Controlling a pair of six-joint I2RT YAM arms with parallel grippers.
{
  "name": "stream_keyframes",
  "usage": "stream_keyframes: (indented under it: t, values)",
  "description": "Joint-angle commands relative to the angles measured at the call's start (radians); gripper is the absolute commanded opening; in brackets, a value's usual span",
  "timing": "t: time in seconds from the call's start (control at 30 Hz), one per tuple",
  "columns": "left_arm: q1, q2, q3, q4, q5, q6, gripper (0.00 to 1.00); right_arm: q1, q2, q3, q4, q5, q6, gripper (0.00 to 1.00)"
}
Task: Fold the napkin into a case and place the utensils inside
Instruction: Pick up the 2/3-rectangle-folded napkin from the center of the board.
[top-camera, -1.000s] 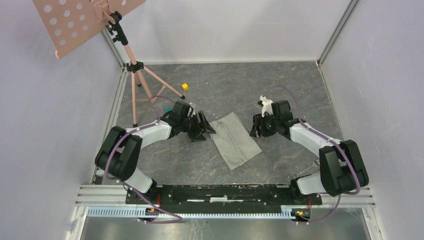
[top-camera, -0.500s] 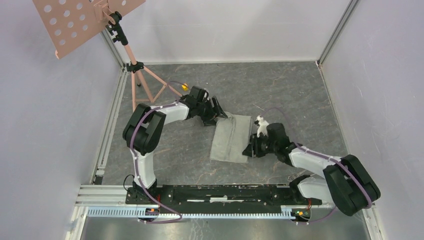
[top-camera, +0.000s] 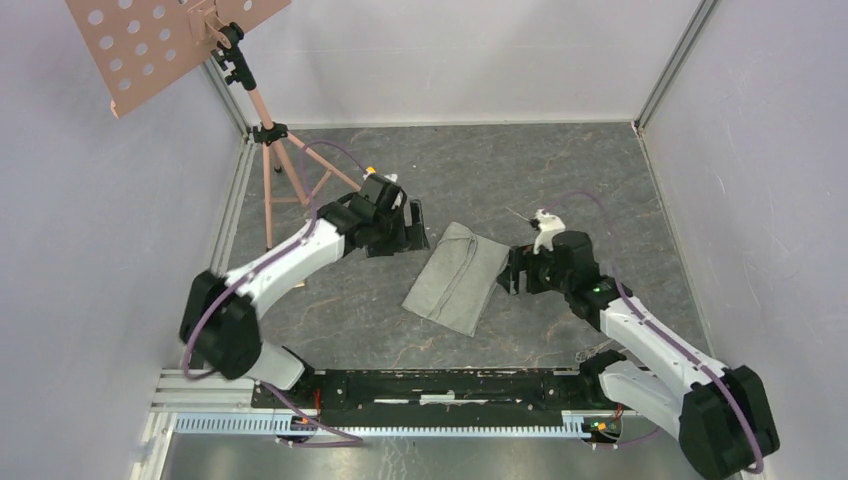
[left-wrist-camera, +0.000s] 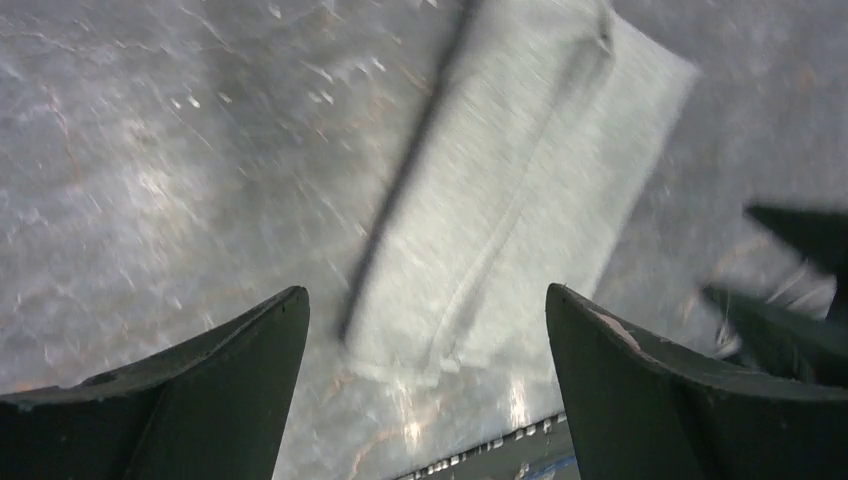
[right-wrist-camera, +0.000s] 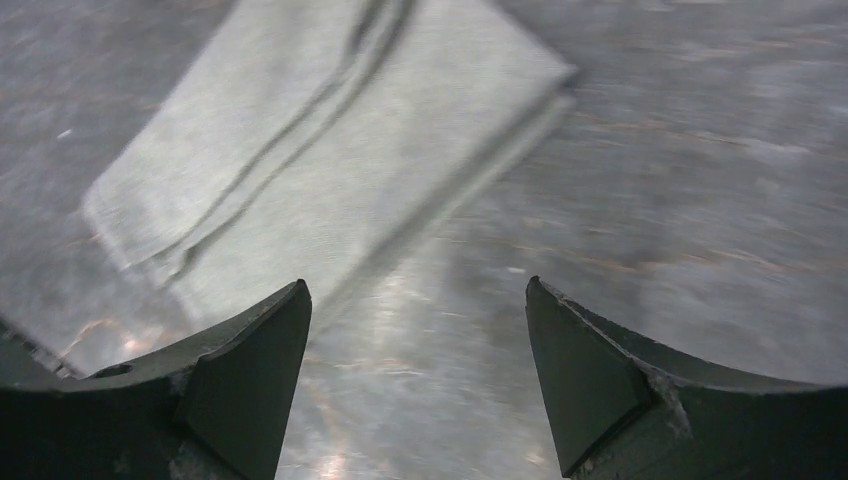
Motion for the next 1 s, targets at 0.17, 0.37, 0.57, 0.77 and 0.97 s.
stream_keyframes:
  t: [0.17, 0.37, 0.57, 0.77, 0.97]
  values:
    - [-0.501, -0.089, 0.036, -0.190, -0.231, -0.122, 0.74, -0.293, 0.044, 0.002, -0.118, -0.030, -0.142, 0.84]
    - [-0.661, 0.163, 0.237, -0.259, -0.294, -0.158, 0.66, -0.417, 0.040, -0.043, -0.087, -0.164, -0.146, 0.79]
    - [-0.681, 0.327, 0.372, -0.302, -0.323, -0.146, 0.63, -0.416, 0.008, -0.068, -0.059, -0.217, -0.138, 0.79]
    - [-0.684, 0.435, 0.430, -0.322, -0.332, -0.150, 0.61, -0.416, 0.012, -0.068, -0.057, -0.237, -0.146, 0.79]
    - [-0.682, 0.502, 0.438, -0.321, -0.335, -0.149, 0.60, -0.417, 0.026, -0.082, -0.041, -0.261, -0.145, 0.79]
